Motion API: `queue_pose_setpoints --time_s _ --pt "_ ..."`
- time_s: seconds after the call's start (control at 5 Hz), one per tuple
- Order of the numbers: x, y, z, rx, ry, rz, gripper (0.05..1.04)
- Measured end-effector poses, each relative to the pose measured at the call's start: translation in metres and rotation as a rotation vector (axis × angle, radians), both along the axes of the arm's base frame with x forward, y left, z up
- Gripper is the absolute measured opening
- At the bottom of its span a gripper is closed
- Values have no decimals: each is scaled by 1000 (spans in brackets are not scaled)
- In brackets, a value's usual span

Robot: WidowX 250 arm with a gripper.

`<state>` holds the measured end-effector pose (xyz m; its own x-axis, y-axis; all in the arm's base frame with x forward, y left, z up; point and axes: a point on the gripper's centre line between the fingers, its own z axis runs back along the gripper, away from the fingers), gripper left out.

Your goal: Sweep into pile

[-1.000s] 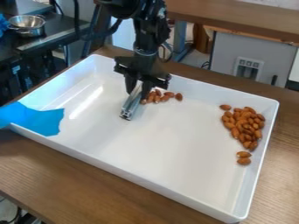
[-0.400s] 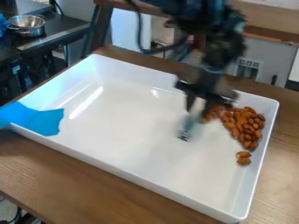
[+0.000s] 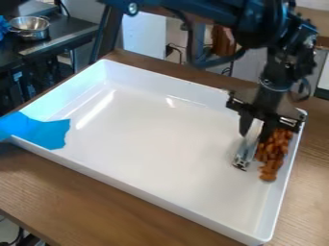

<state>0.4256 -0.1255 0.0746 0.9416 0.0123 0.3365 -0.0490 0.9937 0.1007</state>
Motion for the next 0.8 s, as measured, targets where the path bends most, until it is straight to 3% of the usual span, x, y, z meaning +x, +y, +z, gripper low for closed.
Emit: queue_pose_setpoints --time_s 0.2,0.4,0.6,0.8 --pt "4 36 29 -40 -33 62 351" --pt "-4 103 54 -69 -18 157 351" --pt "-24 147 51 -94 -8 232 351" --pt "-46 193 36 -171 2 319 351"
